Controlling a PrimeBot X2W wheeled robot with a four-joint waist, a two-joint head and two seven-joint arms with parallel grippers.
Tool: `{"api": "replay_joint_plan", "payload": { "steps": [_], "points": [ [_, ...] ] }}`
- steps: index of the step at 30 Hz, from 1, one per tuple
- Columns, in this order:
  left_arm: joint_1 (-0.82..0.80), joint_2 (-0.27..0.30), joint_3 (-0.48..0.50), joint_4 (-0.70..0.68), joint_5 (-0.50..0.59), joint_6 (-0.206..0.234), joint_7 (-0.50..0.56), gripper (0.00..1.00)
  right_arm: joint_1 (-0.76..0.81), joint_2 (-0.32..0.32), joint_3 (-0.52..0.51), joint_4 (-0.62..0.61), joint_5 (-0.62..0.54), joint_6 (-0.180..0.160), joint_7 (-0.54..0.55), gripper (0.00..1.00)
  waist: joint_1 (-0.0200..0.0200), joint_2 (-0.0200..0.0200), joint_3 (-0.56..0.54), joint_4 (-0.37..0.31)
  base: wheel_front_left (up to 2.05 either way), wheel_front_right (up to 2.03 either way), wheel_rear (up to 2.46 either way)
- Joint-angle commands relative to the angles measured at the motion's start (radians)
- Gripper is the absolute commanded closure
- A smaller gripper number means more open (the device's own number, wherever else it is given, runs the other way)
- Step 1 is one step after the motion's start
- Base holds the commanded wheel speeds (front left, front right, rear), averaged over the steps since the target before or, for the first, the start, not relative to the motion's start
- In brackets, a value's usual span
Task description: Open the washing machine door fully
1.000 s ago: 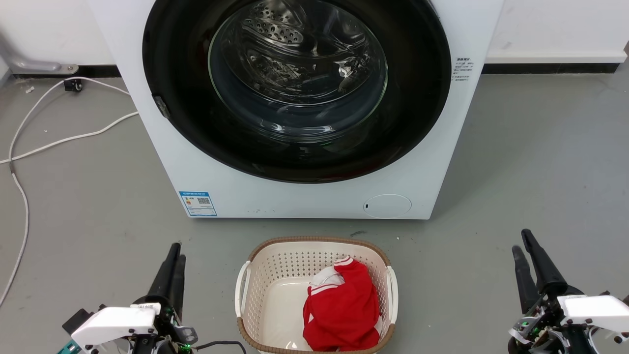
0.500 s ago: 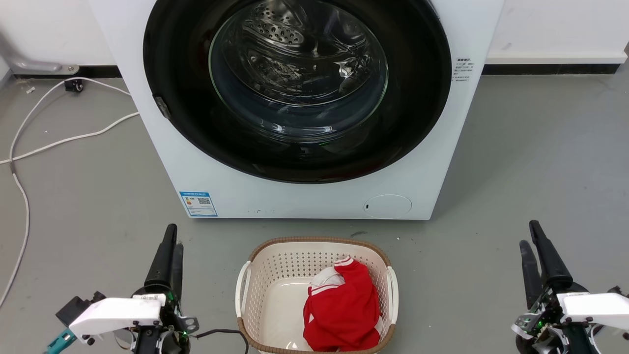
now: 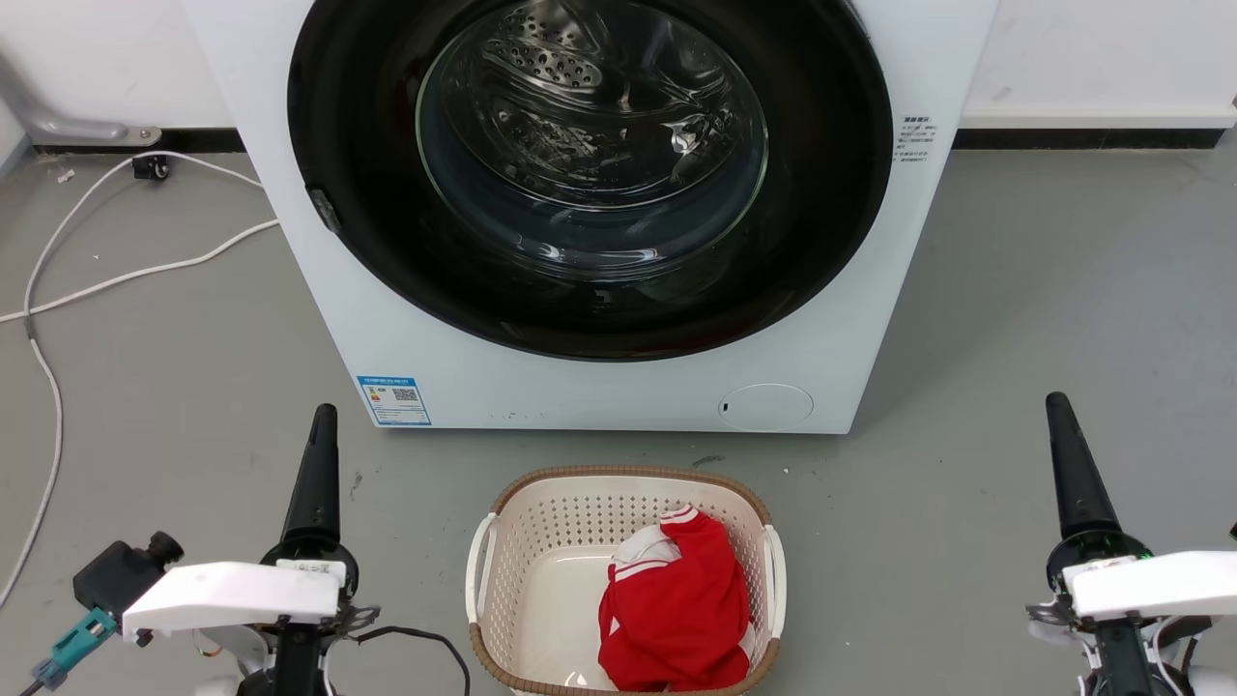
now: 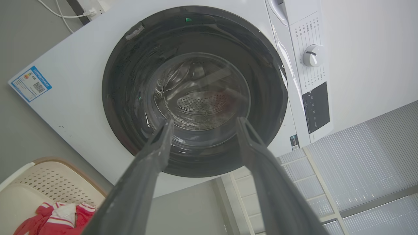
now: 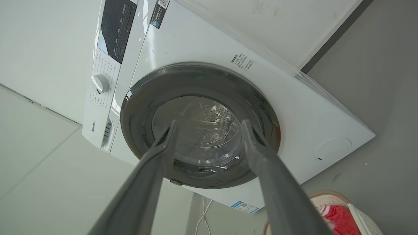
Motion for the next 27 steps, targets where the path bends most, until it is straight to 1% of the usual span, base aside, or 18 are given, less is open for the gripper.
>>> {"api": "replay_joint_plan", "payload": {
  "steps": [1, 7, 11, 19, 26, 27],
  "points": [
    [-0.024, 0.003, -0.003, -0.028, 0.067, -0.002, -0.013, 0.00, -0.001, -0.002, 0.007, -0.035, -0.086, 0.000, -0.013, 0.00, 0.0000, 0.0000, 0.000, 0.000, 0.00, 0.00, 0.00],
    [-0.025, 0.012, -0.014, -0.039, 0.216, -0.002, -0.035, 0.00, 0.024, -0.002, 0.025, -0.060, -0.289, 0.000, -0.034, 0.00, 0.0000, 0.0000, -0.001, 0.000, 0.00, 0.00, 0.00],
    [-0.025, 0.024, -0.026, -0.043, 0.306, -0.003, -0.049, 0.00, 0.035, -0.001, 0.028, -0.067, -0.380, 0.000, -0.036, 0.00, 0.0000, 0.0000, -0.002, -0.001, 0.00, 0.00, 0.00],
    [-0.028, 0.044, -0.058, -0.034, 0.456, -0.003, -0.074, 0.00, 0.051, -0.001, 0.027, -0.089, -0.524, 0.000, -0.022, 0.00, 0.0000, 0.0000, -0.006, 0.000, 0.00, 0.00, 0.00],
    [-0.032, 0.055, -0.080, -0.020, 0.572, -0.003, -0.095, 0.00, 0.061, 0.000, 0.034, -0.108, -0.623, 0.000, -0.020, 0.00, 0.0000, 0.0000, -0.010, 0.001, 0.00, 0.00, 0.00],
    [-0.032, 0.055, -0.080, -0.020, 0.572, -0.003, -0.095, 0.00, 0.061, 0.000, 0.034, -0.108, -0.623, 0.000, -0.020, 0.00, 0.0000, 0.0000, -0.010, 0.001, 0.00, 0.00, 0.00]
  ]
}}
